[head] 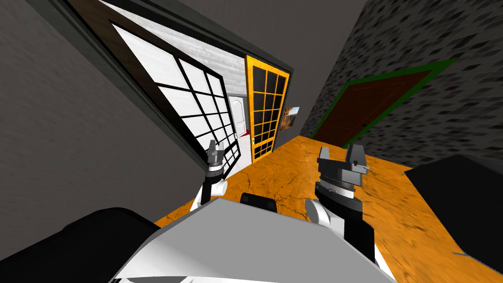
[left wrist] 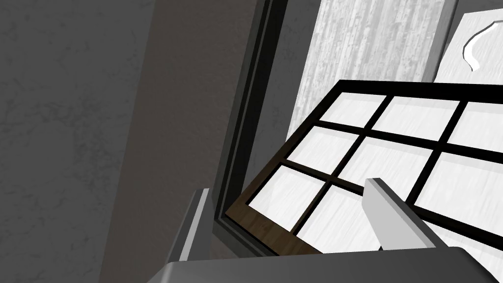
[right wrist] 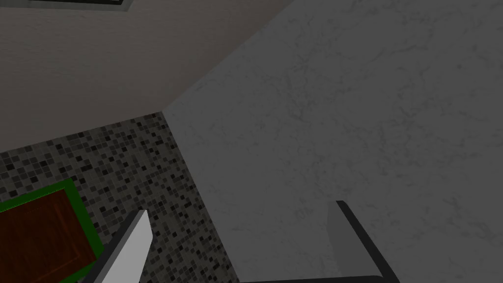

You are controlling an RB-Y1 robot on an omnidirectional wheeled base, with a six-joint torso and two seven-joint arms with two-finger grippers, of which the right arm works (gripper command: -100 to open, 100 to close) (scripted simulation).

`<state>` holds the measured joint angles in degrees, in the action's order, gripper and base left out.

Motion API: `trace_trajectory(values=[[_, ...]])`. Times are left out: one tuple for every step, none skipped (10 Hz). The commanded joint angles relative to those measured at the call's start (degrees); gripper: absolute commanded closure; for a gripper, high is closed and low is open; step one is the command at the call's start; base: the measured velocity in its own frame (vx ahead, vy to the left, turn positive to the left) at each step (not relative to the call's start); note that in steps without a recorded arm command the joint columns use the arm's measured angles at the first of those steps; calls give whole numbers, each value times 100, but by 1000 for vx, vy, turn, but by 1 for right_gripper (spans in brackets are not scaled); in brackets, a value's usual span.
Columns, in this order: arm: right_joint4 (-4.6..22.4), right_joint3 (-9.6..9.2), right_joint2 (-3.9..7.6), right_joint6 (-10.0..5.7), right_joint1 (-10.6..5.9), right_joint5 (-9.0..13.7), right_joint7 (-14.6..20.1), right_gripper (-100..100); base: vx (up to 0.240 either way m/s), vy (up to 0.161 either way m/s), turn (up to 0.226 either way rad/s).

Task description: Push the door open

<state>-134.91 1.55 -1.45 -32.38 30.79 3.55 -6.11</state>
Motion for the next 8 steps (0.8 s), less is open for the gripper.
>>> trace_trajectory(values=[[189, 42, 54, -44, -58, -100, -126, -100, 92, -24, 102], [189, 42, 54, -44, -58, -100, -126, -100, 55, -4, 44], [348, 78, 94, -80, -107, -183, -233, -100, 56, 9, 67], [427, 95, 114, -99, -132, -225, -286, -100, 64, 14, 70], [648, 145, 160, -150, -200, -341, -434, -100, 88, 12, 132], [762, 170, 184, -176, -236, -402, -510, -100, 108, 2, 107], [878, 196, 207, -203, -271, -463, -588, -100, 93, -6, 69], [1022, 228, 231, -236, -316, -538, -684, -100, 78, -2, 91]])
